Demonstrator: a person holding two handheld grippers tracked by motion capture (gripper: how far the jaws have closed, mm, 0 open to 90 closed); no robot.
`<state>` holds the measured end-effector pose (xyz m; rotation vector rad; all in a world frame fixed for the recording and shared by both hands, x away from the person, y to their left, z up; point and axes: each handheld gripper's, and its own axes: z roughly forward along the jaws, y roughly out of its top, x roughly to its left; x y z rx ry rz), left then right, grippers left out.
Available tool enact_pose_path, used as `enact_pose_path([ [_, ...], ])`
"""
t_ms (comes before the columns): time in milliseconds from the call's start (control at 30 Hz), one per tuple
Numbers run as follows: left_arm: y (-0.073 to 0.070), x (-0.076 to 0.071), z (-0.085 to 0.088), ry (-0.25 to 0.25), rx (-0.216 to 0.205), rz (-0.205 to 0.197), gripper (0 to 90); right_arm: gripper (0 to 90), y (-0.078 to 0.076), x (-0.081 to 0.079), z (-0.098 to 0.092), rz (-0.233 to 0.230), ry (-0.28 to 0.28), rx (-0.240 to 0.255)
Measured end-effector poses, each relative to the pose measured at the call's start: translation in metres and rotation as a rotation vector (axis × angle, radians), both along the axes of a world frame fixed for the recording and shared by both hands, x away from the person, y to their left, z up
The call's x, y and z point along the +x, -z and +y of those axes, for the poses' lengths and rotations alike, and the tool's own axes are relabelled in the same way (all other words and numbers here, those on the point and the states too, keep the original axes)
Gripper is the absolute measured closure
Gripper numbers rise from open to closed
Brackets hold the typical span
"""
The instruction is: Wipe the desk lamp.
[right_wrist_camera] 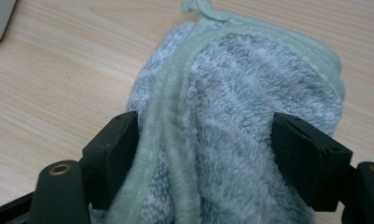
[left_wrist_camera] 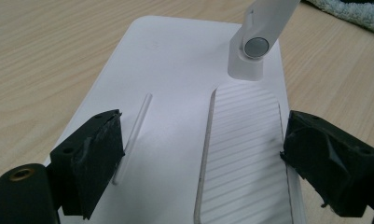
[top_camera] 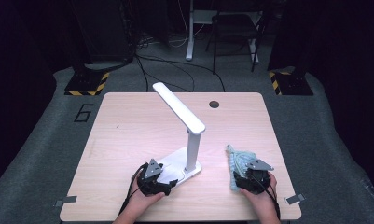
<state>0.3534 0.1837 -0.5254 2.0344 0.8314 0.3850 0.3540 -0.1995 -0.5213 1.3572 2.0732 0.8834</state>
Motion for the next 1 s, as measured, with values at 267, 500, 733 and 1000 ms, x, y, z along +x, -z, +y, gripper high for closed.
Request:
enact_pose_path([
  [267,0.000,0.000,0.000,0.001,0.001,0.002,12.2,38.1,-0.004,0.001,0.002,0.033,0.015,0.002],
  [500,0.000,0.000,0.000,-0.003,0.001,0.001,12.2,60.2,-0.009,-0.002,0.012,0.053,-0.011,-0.005],
  [733,0.000,-0.001,-0.001,-0.014,-0.007,0.003,12.3,67.4,-0.012,-0.005,0.016,0.057,-0.069,0.110],
  [1000,0.000,0.000,-0.001,-0.004,-0.005,0.005,12.3,67.4,-0.036,-0.015,0.036,-0.017,-0.109,0.206],
])
